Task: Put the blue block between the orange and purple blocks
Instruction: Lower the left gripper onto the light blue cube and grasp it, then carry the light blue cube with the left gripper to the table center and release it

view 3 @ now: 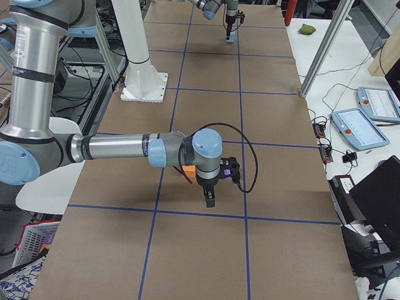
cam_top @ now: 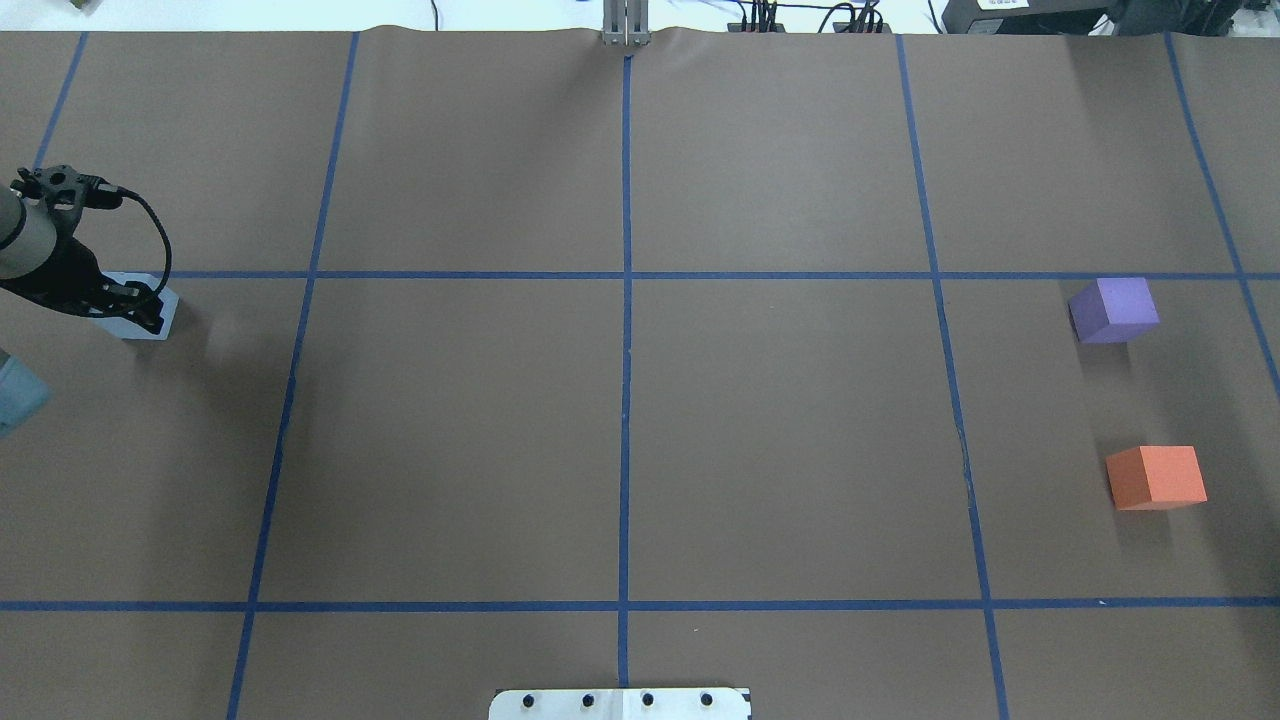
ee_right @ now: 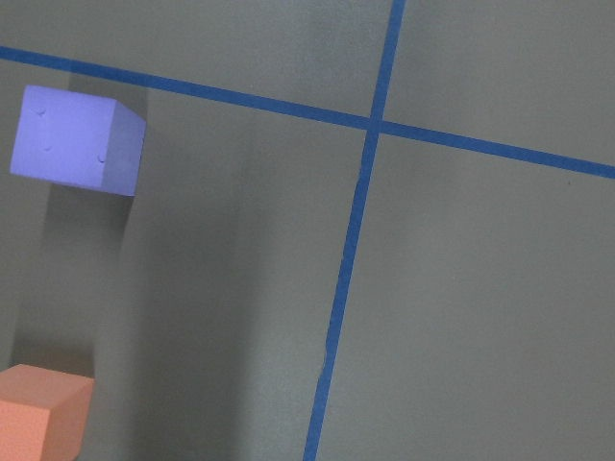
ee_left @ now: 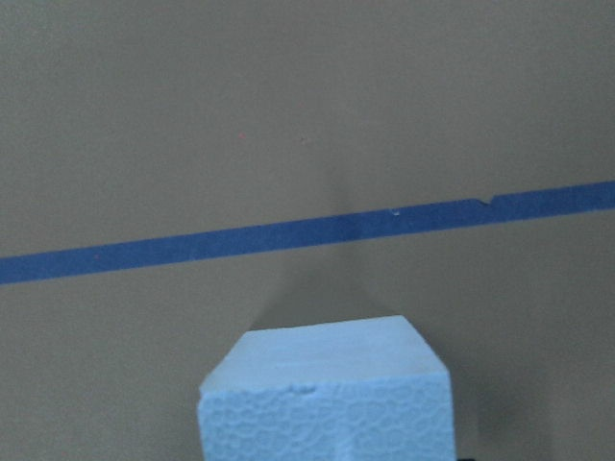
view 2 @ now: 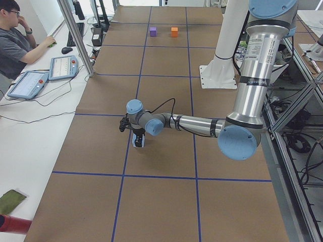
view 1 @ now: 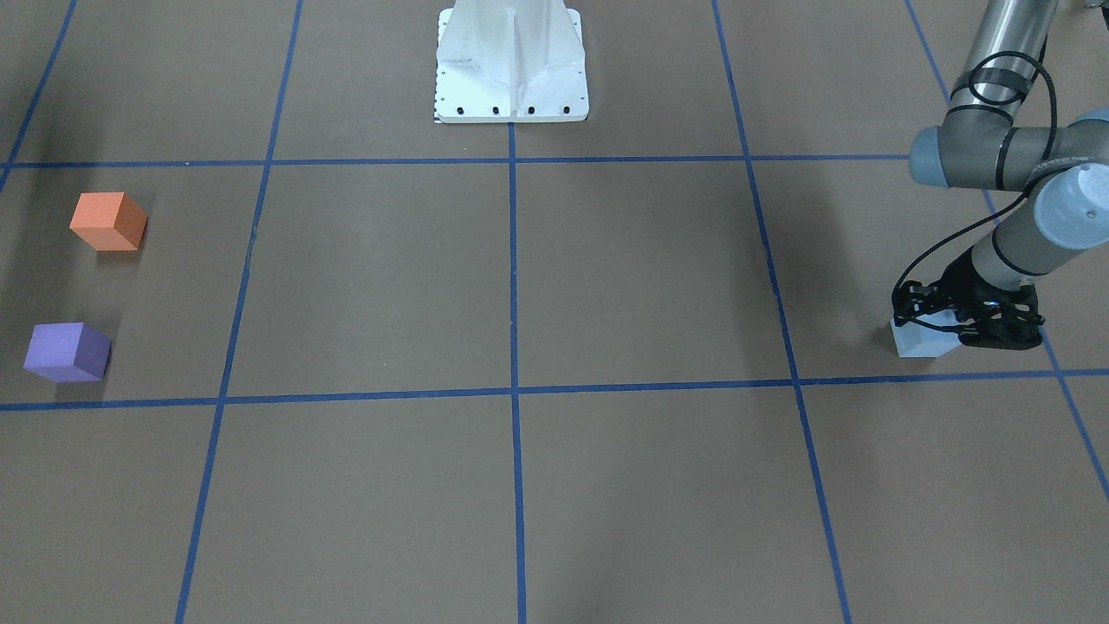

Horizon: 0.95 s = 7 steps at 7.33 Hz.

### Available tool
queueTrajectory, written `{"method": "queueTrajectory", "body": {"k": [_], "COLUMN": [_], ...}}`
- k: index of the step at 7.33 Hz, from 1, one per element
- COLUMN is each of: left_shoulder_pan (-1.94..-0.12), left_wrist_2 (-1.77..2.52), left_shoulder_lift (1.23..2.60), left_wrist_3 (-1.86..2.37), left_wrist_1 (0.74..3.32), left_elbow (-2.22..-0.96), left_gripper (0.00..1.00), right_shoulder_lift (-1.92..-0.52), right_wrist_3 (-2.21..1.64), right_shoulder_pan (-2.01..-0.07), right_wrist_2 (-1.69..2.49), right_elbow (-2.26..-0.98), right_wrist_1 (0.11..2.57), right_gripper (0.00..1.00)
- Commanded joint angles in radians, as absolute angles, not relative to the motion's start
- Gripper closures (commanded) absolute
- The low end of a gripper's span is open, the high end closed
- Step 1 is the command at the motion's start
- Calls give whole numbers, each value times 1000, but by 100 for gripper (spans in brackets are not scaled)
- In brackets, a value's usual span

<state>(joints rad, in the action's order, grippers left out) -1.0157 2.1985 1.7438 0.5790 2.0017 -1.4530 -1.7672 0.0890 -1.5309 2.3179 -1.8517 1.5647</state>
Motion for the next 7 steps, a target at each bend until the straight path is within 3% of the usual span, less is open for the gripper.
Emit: {"method": "queueTrajectory", "body": {"k": [1, 4, 7], "left_shoulder_pan": [-1015, -929, -699], "left_wrist_2": [2198, 2198, 2047], "left_shoulder_lift": [1817, 1917, 2150], "left_wrist_3": [598, 847, 1116], "left_wrist_1": [1993, 1974, 1768], "left_elbow": [-1465, -1546, -1612], "left_gripper": [59, 57, 56], "right_shoulder_lift": [-1767, -1767, -1769], "right_wrist_3": [89, 89, 89], "right_shoulder_pan": [-1531, -1531, -1531], "right_wrist_2": [2318, 2318, 2318], "right_elbow": [-1853, -1853, -1853], "right_wrist_1": [1565, 1565, 1565], "right_gripper": [0, 0, 0]}}
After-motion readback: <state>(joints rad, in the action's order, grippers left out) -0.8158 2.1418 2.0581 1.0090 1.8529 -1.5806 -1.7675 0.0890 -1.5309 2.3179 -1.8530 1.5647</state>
